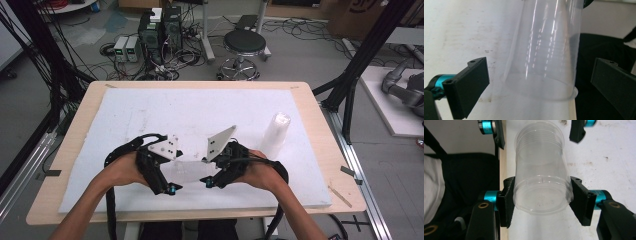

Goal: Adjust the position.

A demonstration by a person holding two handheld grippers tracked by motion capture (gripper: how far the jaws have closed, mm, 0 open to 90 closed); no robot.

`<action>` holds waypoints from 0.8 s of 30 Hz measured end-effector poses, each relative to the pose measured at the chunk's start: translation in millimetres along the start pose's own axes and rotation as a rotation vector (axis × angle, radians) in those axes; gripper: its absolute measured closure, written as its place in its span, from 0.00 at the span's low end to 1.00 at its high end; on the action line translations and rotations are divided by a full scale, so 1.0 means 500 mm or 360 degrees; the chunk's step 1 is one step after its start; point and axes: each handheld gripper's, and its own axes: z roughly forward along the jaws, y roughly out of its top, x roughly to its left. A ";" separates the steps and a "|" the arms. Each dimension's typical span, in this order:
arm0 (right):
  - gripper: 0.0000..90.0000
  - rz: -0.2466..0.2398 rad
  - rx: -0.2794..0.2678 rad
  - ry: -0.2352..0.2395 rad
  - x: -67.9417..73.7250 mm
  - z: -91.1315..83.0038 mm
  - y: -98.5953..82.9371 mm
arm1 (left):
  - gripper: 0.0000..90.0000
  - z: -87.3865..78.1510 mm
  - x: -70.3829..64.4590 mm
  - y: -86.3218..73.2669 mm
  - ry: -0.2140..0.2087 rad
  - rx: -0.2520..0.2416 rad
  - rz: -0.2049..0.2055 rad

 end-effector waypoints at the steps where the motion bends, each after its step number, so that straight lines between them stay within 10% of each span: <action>1: 0.47 0.0012 -0.0035 -0.0004 -0.001 -0.002 -0.007 | 0.02 -0.004 -0.001 -0.008 0.0008 -0.0041 -0.0007; 10: 0.47 0.0106 -0.0396 -0.0042 -0.005 -0.014 -0.072 | 0.02 -0.034 -0.008 -0.070 0.0034 -0.0548 -0.0104; 24: 0.48 0.0140 -0.0755 -0.0006 0.004 0.005 -0.123 | 0.02 -0.006 -0.012 -0.119 0.0025 -0.0901 -0.0204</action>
